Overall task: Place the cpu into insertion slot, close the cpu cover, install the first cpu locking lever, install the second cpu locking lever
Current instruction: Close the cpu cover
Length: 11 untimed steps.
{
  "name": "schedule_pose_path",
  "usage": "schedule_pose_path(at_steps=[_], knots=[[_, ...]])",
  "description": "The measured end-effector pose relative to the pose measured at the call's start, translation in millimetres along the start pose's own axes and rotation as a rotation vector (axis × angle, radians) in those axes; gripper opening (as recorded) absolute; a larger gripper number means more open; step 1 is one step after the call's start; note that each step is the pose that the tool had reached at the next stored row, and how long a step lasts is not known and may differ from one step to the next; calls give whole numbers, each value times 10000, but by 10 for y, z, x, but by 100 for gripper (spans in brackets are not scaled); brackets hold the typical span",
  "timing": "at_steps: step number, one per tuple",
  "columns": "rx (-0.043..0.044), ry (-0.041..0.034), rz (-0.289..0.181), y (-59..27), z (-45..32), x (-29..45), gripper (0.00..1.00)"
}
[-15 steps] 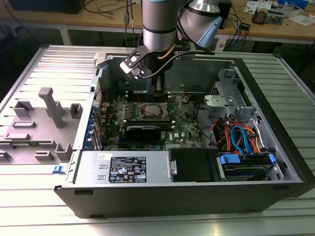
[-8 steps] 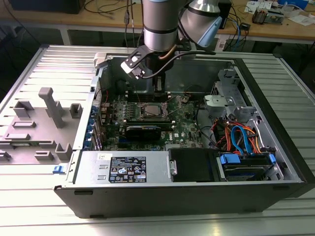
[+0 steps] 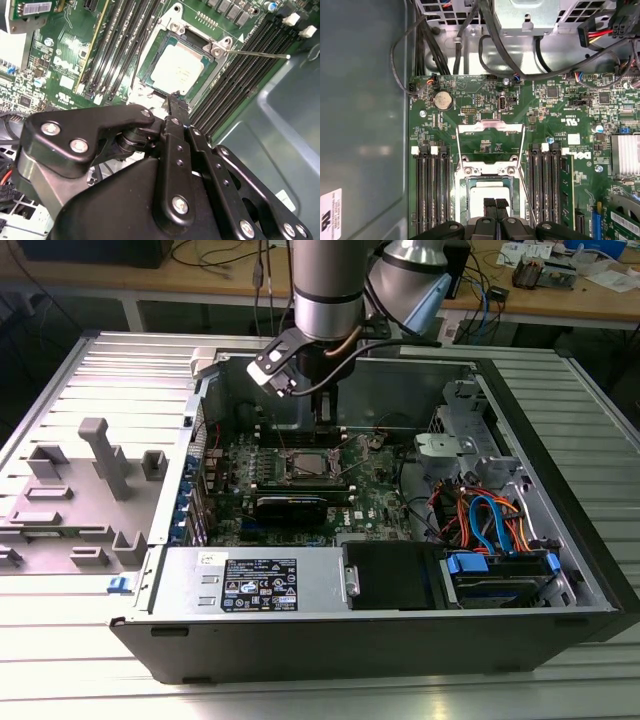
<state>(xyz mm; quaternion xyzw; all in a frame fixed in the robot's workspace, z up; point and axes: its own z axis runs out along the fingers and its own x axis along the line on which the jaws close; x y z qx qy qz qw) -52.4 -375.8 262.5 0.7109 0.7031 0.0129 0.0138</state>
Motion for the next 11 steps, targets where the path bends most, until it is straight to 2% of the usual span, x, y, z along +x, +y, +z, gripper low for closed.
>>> schedule_pose_path(at_steps=[6,11], knots=[[1,0,0,3,-73,0,11],[0,0,-1,3,-84,0,11]])
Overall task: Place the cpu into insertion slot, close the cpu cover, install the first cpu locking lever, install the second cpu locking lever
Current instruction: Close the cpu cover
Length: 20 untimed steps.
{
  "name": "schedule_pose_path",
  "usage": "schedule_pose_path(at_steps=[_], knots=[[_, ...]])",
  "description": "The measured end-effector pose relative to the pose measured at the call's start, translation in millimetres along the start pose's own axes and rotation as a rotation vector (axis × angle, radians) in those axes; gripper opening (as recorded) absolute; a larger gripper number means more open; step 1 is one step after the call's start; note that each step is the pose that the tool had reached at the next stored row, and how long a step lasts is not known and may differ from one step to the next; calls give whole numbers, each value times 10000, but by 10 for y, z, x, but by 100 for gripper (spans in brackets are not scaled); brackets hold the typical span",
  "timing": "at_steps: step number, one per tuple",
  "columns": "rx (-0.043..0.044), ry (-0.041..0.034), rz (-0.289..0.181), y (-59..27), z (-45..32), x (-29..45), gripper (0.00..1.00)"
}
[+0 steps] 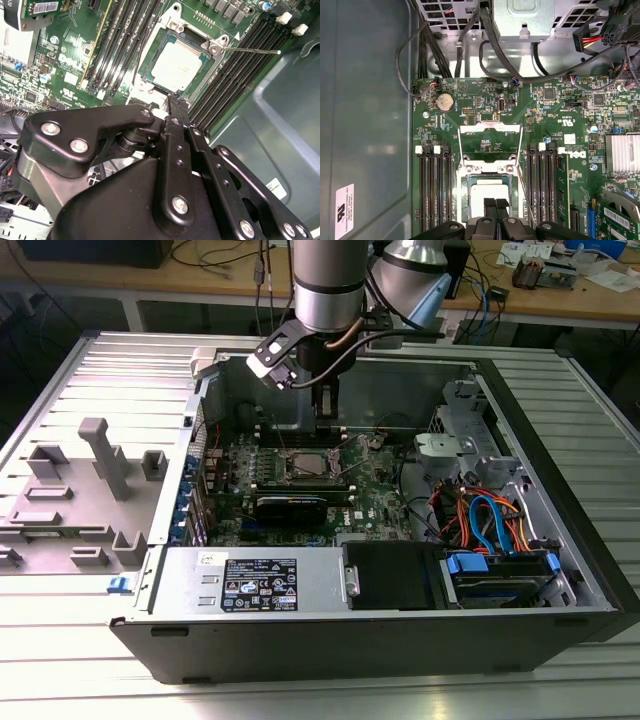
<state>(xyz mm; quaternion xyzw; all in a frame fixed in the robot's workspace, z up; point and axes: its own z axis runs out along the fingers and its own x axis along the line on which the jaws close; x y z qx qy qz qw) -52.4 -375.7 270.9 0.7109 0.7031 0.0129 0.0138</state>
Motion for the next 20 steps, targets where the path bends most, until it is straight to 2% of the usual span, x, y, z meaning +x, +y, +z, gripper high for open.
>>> schedule_pose_path(at_steps=[8,11,13,20], knots=[[1,-5,0,24,0,0,11],[1,-5,0,67,2,1,11],[0,-4,0,141,5,1,11],[0,-4,0,231,8,2,11]])
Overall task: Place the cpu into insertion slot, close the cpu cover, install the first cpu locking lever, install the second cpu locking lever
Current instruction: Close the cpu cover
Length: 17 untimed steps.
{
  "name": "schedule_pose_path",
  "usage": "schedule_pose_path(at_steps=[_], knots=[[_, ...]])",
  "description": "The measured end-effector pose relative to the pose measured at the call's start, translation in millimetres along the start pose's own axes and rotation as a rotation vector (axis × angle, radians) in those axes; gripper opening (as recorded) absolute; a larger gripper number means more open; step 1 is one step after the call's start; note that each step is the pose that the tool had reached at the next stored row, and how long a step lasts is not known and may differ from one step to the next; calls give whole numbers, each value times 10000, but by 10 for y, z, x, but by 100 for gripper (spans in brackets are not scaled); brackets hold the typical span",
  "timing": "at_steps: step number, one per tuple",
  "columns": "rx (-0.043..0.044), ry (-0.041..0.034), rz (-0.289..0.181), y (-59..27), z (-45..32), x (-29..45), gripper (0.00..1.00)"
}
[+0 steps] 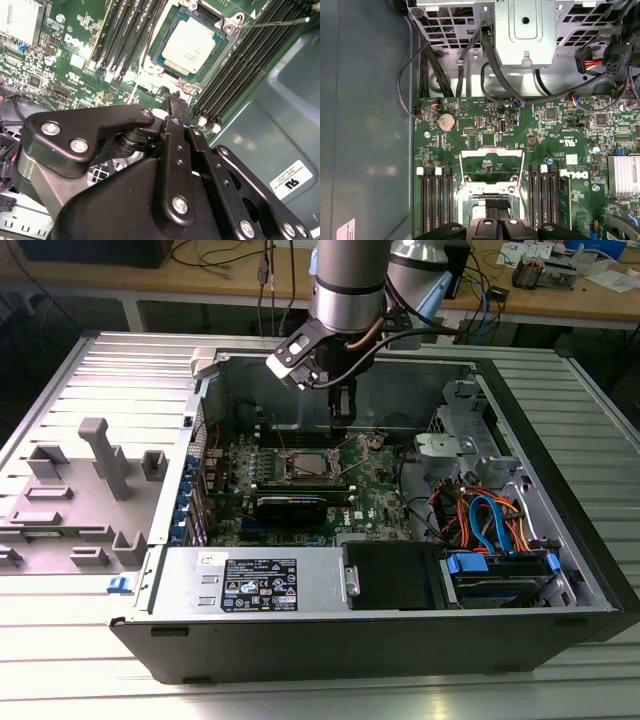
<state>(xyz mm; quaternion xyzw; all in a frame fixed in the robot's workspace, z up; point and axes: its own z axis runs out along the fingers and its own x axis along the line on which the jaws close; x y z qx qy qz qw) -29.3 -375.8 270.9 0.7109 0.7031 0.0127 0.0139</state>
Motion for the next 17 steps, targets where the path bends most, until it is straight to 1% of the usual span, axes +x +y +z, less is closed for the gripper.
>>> schedule_pose_path(at_steps=[17], knots=[[1,0,0,28,1,0,11]])
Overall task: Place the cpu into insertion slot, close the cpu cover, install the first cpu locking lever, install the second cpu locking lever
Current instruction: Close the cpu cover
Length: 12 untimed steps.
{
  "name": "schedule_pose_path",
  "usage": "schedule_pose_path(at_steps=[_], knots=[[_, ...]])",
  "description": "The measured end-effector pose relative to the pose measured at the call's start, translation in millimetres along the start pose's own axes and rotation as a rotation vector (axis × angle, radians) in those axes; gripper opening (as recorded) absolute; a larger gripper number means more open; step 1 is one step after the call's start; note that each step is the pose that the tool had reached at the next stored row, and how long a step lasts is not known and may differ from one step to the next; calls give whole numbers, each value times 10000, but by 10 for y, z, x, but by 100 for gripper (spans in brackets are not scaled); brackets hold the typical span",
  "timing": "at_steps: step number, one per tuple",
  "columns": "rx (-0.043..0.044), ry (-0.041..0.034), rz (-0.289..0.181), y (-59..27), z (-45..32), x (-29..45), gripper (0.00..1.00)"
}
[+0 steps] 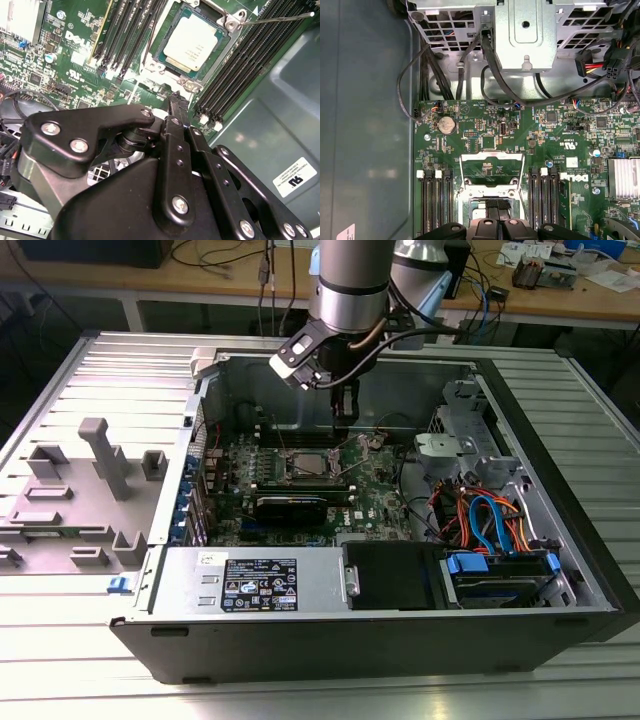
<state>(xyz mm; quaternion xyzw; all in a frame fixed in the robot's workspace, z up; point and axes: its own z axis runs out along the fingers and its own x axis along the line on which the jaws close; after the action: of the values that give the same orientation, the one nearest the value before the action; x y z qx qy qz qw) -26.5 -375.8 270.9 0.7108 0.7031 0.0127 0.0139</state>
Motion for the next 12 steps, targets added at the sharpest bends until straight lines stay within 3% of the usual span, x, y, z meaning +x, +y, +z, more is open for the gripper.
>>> schedule_pose_path(at_steps=[12], knots=[[-1,0,0,50,2,1,11]])
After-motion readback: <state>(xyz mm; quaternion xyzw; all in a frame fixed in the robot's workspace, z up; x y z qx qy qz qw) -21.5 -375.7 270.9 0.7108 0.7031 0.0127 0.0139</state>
